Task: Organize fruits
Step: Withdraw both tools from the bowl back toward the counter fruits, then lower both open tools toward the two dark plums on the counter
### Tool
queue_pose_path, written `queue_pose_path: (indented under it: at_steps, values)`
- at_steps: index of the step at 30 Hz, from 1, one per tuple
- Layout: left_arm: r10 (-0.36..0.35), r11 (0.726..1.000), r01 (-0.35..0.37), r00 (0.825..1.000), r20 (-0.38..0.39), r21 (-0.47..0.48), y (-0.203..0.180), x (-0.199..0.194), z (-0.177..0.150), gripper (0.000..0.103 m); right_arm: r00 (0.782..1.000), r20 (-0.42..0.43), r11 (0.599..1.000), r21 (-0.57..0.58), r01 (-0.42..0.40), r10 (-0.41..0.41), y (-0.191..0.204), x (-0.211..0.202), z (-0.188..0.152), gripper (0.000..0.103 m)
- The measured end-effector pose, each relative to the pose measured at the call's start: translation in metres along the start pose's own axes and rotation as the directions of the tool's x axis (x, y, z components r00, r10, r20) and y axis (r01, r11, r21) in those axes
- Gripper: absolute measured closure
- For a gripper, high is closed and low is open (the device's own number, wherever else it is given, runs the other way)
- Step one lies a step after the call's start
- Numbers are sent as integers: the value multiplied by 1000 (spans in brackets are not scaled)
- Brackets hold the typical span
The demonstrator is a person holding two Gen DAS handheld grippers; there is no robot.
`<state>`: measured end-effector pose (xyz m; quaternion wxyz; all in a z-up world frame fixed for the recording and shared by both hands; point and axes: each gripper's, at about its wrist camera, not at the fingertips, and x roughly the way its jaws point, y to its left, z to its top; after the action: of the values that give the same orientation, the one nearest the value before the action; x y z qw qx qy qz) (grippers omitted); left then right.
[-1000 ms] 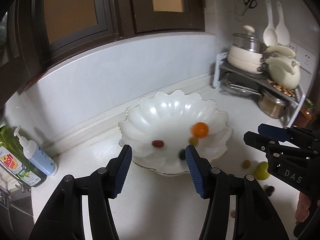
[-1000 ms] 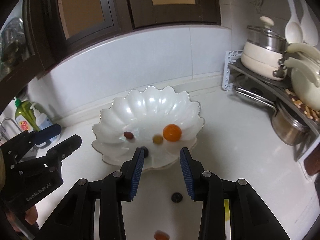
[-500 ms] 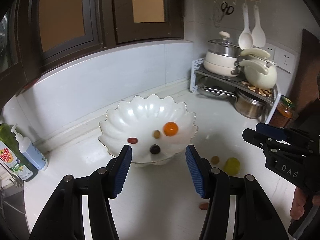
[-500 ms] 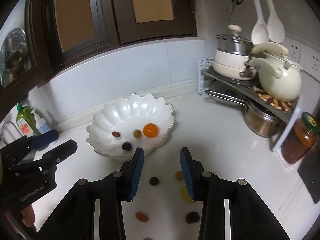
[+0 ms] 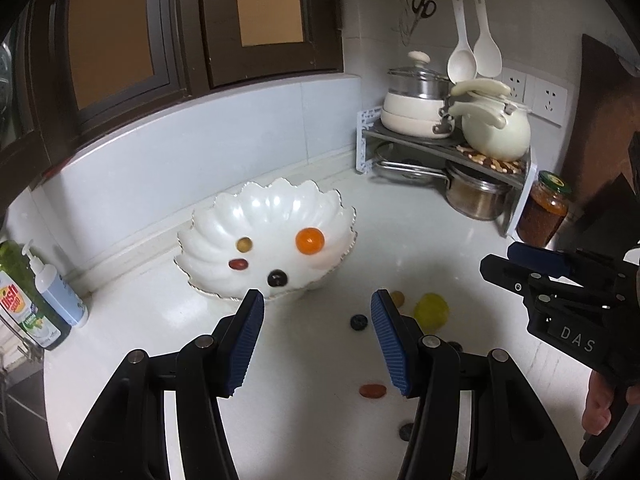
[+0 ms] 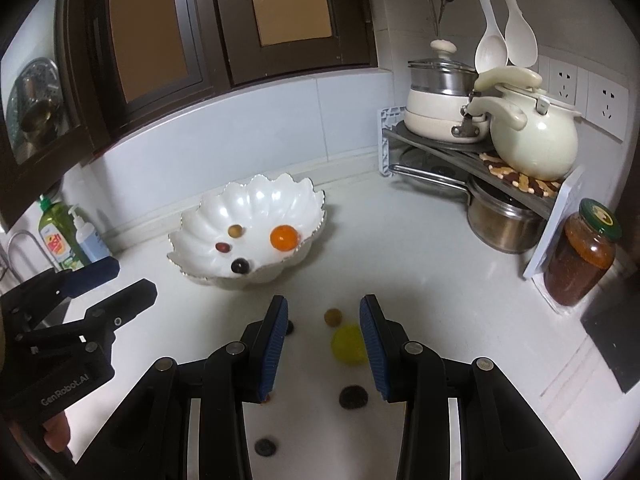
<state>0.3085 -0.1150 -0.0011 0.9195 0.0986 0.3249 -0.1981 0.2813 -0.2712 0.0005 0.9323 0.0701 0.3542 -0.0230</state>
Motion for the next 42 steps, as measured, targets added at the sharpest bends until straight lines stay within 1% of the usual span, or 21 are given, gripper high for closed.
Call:
queue_pose_path:
  at_steps: [13,24,29,33,35,42]
  values:
    - [20,1000,-20,999,-39,-1,-29,3,-26,48,998,-56,999,-12,-41,40,-22,6,-28,64]
    - [24,999,-28,997,-74,-46,-45,6,-60,48,992,-103,996,-46,-73,68,-31,16,-52,64]
    - [34,998,-37,996,-78,-47,-52,7,-77,48,991,-117,994,-73,-78,69,-31,21,-62,64]
    - [22,997,-29,995,-97,-77,-54,9,-90,48,988,-133,992,-84,-89,77,-31,26,-68,64]
    - [30,996,-38,994,-101,-81,-55,10,-96,48,986,-145,992,-84,-92,80,-32,30,-70,64]
    - [35,995,-45,992,-120,-85,-61,15,-115,48,983,-171,991,-103,-84,65,-34,39,-80,64]
